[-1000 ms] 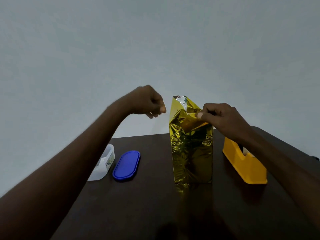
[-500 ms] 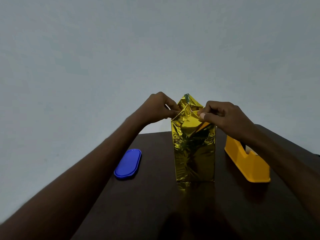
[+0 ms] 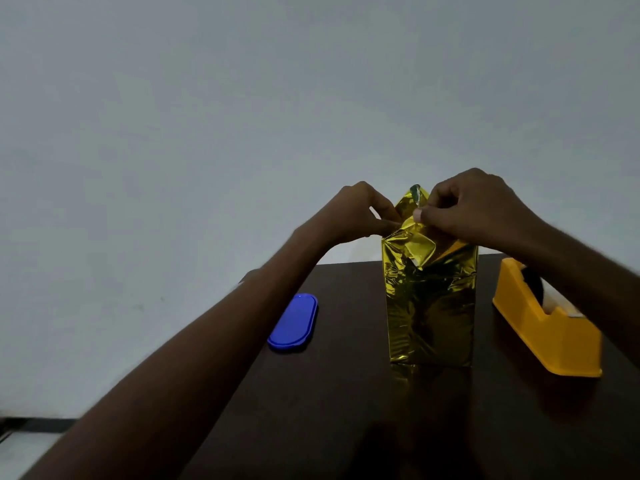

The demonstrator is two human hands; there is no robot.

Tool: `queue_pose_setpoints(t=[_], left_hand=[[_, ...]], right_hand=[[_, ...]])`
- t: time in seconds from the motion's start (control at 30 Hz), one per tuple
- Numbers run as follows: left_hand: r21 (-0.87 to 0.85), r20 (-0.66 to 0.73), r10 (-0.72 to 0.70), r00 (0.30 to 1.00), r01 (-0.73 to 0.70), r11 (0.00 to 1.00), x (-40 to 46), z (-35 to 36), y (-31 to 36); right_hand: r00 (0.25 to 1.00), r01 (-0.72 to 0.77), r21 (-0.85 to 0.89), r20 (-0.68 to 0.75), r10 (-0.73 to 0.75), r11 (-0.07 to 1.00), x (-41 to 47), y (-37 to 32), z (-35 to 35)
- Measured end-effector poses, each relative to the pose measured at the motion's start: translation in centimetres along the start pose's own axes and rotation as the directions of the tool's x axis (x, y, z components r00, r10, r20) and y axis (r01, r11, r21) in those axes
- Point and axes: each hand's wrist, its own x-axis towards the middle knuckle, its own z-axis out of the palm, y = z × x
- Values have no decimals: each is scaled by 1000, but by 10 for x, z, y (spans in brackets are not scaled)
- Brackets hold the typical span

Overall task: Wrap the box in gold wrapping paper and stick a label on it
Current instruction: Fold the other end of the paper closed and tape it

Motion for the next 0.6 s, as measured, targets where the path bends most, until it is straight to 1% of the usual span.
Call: queue_pose_setpoints(t=[0.07,0.17,0.23,0.33,0.4,0.47,0.53,0.6], left_hand=[[-5,13,5,1000,-5,1000,-1,-1,0],[-8,8,1,1000,-1,1000,0,0,0],[-3,6,6,1000,-6,1000,0,0,0],[3,4,9,1000,-9,1000,1,1,-1],[19,10,7,1000,-7,1000,2,1,-2],[29,21,6,1000,-7,1000,4,1,-3],[35,28,3,1000,-4,999,5,0,-2],[46,31,5,1000,-7,999,6,0,-2]], right_hand=[[1000,26,17,-11,-26,1000,0,-3,-3],[997,61,96,-59,-55,994,-7,-7,-10],[996,52,128,-84,-42,990,-11,-7,-11],[989,25,119,-144,-8,993,-13,-8,-8],[996,2,108,-92,8,994,-13,-10,-9],[999,37,51,-15,-36,998,-13,-13,-9],[995,97,-36,31,-96,995,-16,-14,-8],[985,172,-177,23,-170,969,-19,-12,-5]])
